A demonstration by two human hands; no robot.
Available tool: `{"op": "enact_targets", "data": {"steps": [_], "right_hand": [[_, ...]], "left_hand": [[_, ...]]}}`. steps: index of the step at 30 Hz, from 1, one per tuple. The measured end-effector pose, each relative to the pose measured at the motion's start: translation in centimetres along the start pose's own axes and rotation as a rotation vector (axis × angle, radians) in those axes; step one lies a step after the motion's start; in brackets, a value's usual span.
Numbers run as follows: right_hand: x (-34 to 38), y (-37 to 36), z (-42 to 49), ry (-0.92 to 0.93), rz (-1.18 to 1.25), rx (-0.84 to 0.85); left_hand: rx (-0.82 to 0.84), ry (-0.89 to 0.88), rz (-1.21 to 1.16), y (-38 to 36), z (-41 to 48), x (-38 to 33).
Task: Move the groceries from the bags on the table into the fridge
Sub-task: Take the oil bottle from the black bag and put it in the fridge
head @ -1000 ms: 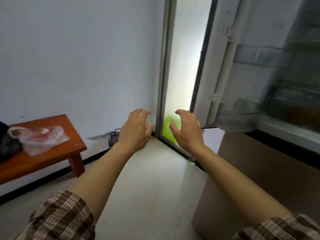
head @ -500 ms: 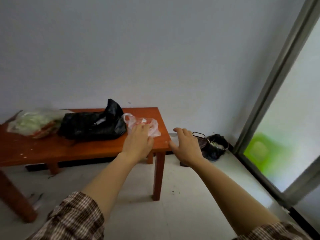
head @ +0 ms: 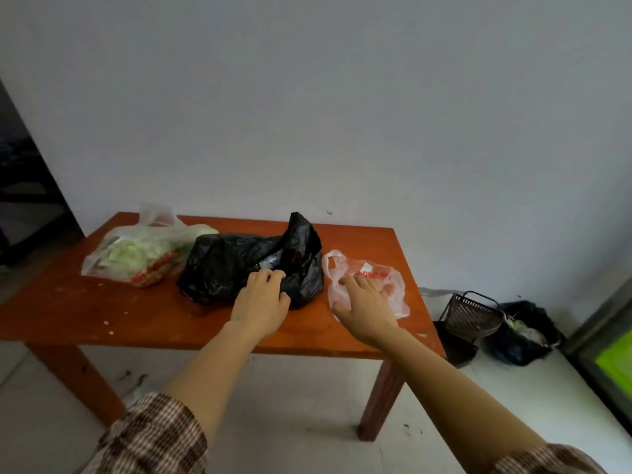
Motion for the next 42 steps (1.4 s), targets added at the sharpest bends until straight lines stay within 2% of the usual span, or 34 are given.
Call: {"op": "enact_targets", "data": {"steps": [4,7,10,12,14,17,20,22,27,30,33,35,38,42], "right_hand": [[1.3,-4.6,6.5,0.053,-0.021,0.038],[2.9,-8.1,12.1,0.107,-0.085,0.044],[4.7,-11.5,18.0,0.163,-0.249,0.061],[5.6,-13.6,21.7,0.203,-0.353,0.092],[6.2,-15.4,24.8,0.23,-0.482,0.166],[6.7,-17.0,27.7,0.253,-0.614,0.313],[6.8,-17.3,29.9,0.292,-0.715,0.402],[6.4,-17.4,31.5,0.306,-0.783,0.381],[6.1,-16.8,35.7,0.366,-0.708,0.264],[6.4,-17.0,37.4,0.323,-0.667,0.326],[7.1,-18.5,38.1,0.198,-0.493,0.439],[8.4,-19.8,38.0,0.236,-0.402,0.47],[10.0,-22.5,36.8,0.303,-0.349,0.571],[9.7,-24.3,35.8,0.292,-0.375,0.622]], "left_hand": [[0.075,-0.007,0.022,-2.8,5.3,5.2],[0.156,-0.099,0.108,-5.2,9.9,9.2],[0.293,-0.295,0.298,-7.4,14.2,13.2],[0.345,-0.5,0.445,-8.7,16.8,15.8],[0.345,-0.701,0.554,-9.7,19.1,18.2],[0.392,-0.83,0.644,-10.6,21.8,20.9],[0.433,-0.834,0.677,-10.1,24.5,23.5],[0.408,-0.799,0.673,-9.2,26.8,25.3],[0.389,-0.68,0.688,-7.0,32.9,29.5],[0.457,-0.645,0.664,-7.7,34.9,31.1],[0.58,-0.583,0.476,-10.0,34.9,31.9],[0.659,-0.509,0.27,-11.5,34.2,31.9],[0.675,-0.523,0.172,-13.0,32.5,31.5],[0.624,-0.528,0.121,-13.6,30.4,30.7]]}}
Point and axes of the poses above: each hand's wrist, its own z-axis towards the middle knuckle, its own y-axis out of the back of the hand, x = y × z, the point moved 1 cm from there along z, towards the middle knuckle, and after that the axes turned 9 degrees about z, right-handed, at the moved point
